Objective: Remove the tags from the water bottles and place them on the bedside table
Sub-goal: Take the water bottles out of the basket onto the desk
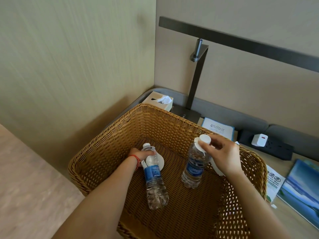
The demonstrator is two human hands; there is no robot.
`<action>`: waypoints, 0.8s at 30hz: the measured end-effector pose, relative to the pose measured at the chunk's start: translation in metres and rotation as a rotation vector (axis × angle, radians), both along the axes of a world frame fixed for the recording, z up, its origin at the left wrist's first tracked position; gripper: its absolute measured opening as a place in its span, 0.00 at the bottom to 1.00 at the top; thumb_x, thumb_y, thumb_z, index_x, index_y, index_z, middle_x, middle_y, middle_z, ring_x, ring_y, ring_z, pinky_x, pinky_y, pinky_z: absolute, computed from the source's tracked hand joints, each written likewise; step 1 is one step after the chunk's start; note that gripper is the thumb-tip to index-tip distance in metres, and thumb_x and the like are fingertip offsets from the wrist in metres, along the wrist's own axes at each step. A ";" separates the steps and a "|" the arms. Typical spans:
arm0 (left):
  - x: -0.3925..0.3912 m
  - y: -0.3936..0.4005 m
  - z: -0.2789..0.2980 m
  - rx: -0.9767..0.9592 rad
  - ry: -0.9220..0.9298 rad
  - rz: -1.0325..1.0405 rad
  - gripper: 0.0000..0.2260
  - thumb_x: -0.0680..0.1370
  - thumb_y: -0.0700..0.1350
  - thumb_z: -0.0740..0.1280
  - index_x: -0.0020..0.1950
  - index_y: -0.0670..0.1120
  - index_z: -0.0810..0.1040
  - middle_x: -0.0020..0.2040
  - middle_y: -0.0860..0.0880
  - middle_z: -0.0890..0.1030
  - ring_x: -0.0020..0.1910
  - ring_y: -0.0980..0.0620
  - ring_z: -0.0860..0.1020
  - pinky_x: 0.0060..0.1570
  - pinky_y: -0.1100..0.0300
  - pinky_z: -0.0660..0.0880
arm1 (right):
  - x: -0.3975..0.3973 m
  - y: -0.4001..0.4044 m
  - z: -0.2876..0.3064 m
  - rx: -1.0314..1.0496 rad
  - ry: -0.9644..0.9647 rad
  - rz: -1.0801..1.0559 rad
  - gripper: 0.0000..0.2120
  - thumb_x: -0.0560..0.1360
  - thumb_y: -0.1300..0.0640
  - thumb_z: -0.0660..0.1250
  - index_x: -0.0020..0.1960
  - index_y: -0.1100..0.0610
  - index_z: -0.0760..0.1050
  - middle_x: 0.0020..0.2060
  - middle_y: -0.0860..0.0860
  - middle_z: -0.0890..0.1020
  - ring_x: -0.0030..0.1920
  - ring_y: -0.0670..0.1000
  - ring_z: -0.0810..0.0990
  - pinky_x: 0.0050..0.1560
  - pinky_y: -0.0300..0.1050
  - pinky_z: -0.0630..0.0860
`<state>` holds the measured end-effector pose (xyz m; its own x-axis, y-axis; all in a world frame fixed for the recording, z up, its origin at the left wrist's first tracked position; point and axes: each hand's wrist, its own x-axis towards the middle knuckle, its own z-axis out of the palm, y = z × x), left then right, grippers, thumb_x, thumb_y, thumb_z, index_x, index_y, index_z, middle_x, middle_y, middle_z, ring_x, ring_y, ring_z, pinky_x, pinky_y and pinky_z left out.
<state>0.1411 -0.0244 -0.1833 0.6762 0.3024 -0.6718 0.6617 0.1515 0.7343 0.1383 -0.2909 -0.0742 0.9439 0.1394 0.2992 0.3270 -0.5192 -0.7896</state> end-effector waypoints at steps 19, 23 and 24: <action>0.001 -0.021 0.027 0.180 -0.249 -0.260 0.07 0.64 0.43 0.77 0.37 0.49 0.81 0.41 0.48 0.83 0.42 0.51 0.80 0.43 0.59 0.76 | -0.003 -0.002 0.001 0.019 0.013 -0.027 0.13 0.69 0.54 0.73 0.52 0.57 0.81 0.47 0.50 0.84 0.47 0.48 0.81 0.50 0.48 0.80; -0.004 -0.022 0.043 0.214 -0.330 -0.311 0.08 0.64 0.44 0.76 0.41 0.51 0.82 0.40 0.53 0.82 0.41 0.57 0.80 0.35 0.66 0.73 | -0.006 -0.001 0.002 0.012 0.023 -0.013 0.14 0.69 0.53 0.73 0.53 0.58 0.80 0.48 0.51 0.84 0.48 0.48 0.81 0.51 0.48 0.80; -0.005 -0.021 0.045 0.223 -0.349 -0.321 0.09 0.64 0.43 0.77 0.43 0.50 0.82 0.40 0.53 0.82 0.42 0.56 0.80 0.35 0.66 0.74 | -0.007 -0.001 0.003 0.009 0.023 -0.010 0.14 0.69 0.53 0.72 0.53 0.57 0.80 0.48 0.51 0.84 0.48 0.47 0.81 0.51 0.48 0.80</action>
